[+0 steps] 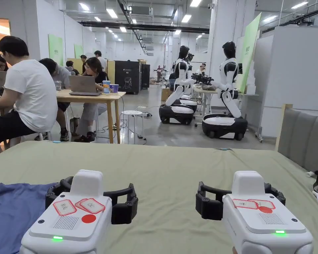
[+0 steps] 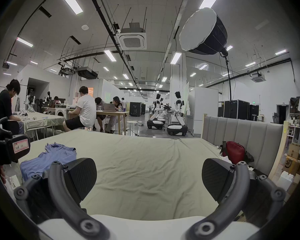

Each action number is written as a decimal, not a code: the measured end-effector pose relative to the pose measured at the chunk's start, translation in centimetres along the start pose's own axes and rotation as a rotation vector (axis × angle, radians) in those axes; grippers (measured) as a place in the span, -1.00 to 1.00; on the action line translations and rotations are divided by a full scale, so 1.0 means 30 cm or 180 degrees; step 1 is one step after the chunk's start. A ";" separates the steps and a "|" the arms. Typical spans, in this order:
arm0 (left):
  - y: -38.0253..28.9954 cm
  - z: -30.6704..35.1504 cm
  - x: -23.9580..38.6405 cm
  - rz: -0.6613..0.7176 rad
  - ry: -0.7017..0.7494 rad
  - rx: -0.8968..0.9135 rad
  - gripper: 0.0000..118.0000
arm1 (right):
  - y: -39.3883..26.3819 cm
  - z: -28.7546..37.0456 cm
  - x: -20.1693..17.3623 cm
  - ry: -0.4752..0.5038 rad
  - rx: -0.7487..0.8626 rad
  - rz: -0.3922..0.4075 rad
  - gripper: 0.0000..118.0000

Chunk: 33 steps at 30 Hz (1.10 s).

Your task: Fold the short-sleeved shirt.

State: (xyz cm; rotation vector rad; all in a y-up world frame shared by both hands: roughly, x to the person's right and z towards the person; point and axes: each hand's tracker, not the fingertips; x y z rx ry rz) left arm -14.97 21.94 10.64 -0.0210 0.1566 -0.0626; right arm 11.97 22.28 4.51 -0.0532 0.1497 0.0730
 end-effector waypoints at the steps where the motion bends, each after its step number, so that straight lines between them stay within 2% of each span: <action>1: 0.002 0.001 0.000 0.0002 -0.0003 0.0006 1.00 | 0.000 0.000 -0.001 0.0001 -0.0002 0.0005 1.00; 33: 0.004 0.005 0.005 -0.0064 0.0049 0.0055 1.00 | -0.008 -0.001 0.007 -0.0013 -0.0015 0.0004 1.00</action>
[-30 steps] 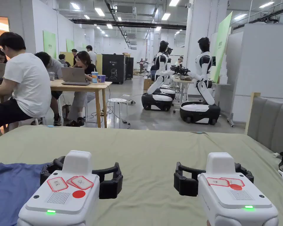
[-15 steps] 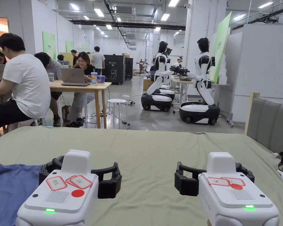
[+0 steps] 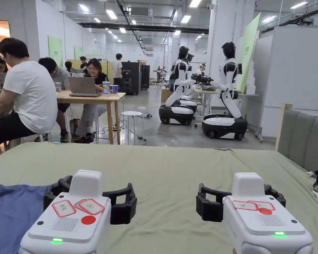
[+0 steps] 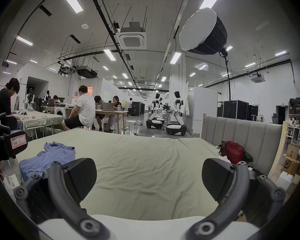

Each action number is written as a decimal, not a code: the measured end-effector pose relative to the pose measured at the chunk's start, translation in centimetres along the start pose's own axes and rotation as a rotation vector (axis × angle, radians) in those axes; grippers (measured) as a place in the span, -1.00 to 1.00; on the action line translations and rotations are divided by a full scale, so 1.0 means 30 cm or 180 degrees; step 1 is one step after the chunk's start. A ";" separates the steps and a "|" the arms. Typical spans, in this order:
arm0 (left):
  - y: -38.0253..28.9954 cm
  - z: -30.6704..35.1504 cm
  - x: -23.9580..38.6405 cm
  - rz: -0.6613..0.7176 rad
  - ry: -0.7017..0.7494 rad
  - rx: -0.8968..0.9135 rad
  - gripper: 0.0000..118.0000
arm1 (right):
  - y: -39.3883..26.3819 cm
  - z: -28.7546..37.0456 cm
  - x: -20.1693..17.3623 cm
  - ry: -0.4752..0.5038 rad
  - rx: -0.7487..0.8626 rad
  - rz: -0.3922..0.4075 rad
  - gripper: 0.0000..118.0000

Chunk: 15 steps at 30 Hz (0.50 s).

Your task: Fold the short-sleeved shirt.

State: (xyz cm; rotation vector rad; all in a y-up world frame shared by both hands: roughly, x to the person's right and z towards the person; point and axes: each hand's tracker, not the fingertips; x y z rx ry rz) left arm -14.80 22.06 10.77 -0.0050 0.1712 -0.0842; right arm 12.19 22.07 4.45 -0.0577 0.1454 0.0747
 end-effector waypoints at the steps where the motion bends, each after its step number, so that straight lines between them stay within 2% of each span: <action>1: 0.000 0.001 0.001 0.0000 -0.0002 0.0005 1.00 | -0.001 0.000 0.000 0.0004 0.0001 -0.0009 1.00; 7: -0.005 -0.001 -0.003 0.0027 -0.0015 -0.0031 1.00 | -0.005 0.000 -0.002 -0.0005 -0.0021 -0.0014 1.00; 15: -0.010 -0.001 -0.004 0.0044 -0.0011 -0.0036 1.00 | -0.008 -0.004 0.012 -0.0006 -0.0018 -0.0180 1.00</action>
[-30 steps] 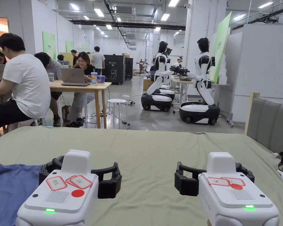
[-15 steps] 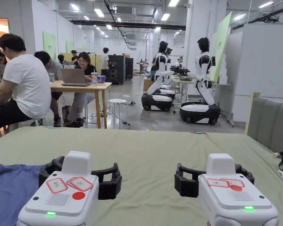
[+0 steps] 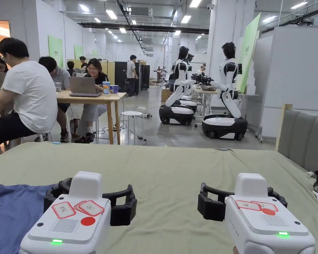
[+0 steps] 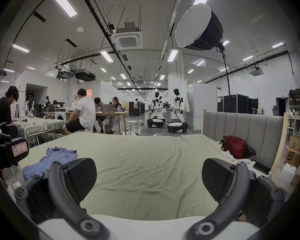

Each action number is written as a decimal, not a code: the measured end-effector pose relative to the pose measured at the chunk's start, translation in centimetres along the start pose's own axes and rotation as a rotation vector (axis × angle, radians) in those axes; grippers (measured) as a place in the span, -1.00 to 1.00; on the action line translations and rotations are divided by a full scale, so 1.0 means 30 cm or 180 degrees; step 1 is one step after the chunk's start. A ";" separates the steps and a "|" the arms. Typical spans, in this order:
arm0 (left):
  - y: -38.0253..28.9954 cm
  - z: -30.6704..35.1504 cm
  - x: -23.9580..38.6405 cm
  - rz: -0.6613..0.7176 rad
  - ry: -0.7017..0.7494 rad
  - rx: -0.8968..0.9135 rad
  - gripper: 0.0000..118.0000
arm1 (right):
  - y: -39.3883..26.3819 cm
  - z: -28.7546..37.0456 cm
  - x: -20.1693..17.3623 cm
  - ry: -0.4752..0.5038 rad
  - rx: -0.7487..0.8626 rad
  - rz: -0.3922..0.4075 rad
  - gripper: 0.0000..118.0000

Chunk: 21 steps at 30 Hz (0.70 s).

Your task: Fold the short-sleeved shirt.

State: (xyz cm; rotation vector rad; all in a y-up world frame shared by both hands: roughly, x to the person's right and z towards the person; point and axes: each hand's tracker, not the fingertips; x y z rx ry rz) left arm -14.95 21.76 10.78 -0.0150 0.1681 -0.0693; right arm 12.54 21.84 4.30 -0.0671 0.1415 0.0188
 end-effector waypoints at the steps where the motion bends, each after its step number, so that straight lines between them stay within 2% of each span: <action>1: 0.001 0.000 -0.001 0.0016 -0.0006 -0.0007 1.00 | -0.003 0.000 -0.002 -0.0019 0.0006 0.0016 1.00; 9: -0.002 0.000 -0.001 0.0002 0.0023 0.0017 1.00 | -0.007 -0.009 0.000 -0.0012 -0.0046 -0.0021 1.00; 21: -0.002 -0.001 0.002 0.0018 0.0021 0.0006 1.00 | -0.005 -0.002 -0.005 -0.0069 -0.0020 0.0068 1.00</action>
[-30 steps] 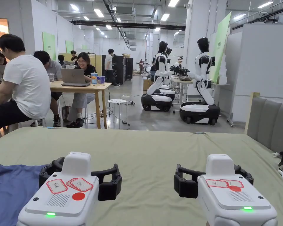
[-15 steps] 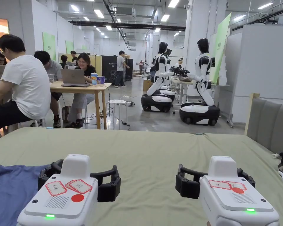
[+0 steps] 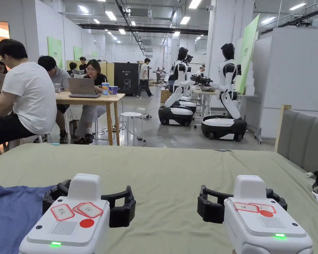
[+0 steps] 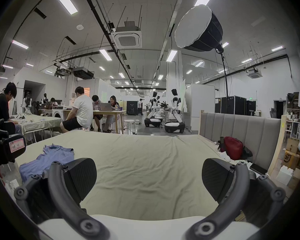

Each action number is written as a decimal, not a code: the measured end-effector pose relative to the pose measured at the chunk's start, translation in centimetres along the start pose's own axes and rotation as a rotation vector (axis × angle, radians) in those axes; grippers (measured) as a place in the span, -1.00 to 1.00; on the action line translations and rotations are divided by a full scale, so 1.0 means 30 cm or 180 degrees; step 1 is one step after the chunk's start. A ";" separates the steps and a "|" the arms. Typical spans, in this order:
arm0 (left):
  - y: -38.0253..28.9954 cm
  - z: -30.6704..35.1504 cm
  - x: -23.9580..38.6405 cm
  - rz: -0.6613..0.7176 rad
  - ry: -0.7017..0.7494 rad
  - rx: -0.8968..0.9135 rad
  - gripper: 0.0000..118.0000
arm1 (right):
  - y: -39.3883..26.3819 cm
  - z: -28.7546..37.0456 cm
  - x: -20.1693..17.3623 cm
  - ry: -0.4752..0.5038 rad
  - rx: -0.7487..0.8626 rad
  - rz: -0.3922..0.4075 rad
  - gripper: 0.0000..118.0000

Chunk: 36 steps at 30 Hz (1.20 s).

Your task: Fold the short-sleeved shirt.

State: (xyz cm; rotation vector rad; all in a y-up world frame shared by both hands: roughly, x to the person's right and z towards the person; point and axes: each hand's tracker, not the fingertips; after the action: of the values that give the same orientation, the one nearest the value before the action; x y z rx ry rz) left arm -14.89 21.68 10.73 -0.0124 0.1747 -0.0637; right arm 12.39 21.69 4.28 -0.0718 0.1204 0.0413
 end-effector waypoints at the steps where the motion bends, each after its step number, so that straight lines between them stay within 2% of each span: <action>1: 0.000 0.000 0.000 0.0002 -0.0007 -0.0002 1.00 | 0.000 0.000 0.001 0.0004 -0.0004 -0.0009 1.00; 11: 0.002 0.000 0.001 0.0033 -0.0022 0.0031 1.00 | 0.006 -0.001 0.006 0.0052 -0.0024 -0.0078 1.00; 27: -0.005 -0.003 0.004 -0.0018 0.0008 -0.0015 1.00 | 0.002 0.007 0.002 0.0010 -0.0034 0.0020 1.00; 28: -0.005 -0.003 0.003 -0.0022 0.0012 -0.0019 0.97 | 0.002 0.009 0.004 0.0008 -0.0026 0.0016 0.93; 29: -0.005 -0.002 0.002 -0.0017 -0.0010 -0.0027 0.89 | 0.004 0.011 0.004 0.0004 -0.0026 0.0020 0.77; 30: -0.004 0.000 0.000 0.0002 -0.0061 -0.0032 0.65 | 0.007 0.012 0.004 -0.0013 -0.0055 0.0047 0.46; 31: -0.003 0.001 0.000 0.0015 -0.0084 -0.0037 -0.02 | 0.010 0.013 0.003 -0.0024 -0.0067 0.0075 -0.26; 32: -0.003 -0.001 0.003 0.0010 -0.0061 -0.0040 -0.83 | 0.009 0.012 0.001 -0.0070 -0.0062 0.0127 -0.89; 33: -0.007 -0.008 0.009 -0.0034 0.0035 -0.0041 -1.00 | 0.008 0.013 -0.002 -0.0203 -0.0026 0.0157 -1.00; 34: -0.013 -0.006 0.006 -0.0078 0.0205 0.0009 -1.00 | 0.008 0.016 -0.004 -0.0304 0.0035 0.0202 -1.00; 36: -0.017 -0.005 -0.002 -0.0023 -0.0111 -0.0072 -1.00 | 0.009 0.010 0.003 -0.0137 -0.0033 0.0143 -1.00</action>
State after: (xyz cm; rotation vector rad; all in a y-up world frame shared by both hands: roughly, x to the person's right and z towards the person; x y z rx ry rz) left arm -15.03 21.16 10.59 -0.0368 0.1407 -0.0687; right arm 12.51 21.98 4.55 -0.0785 0.0788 0.0883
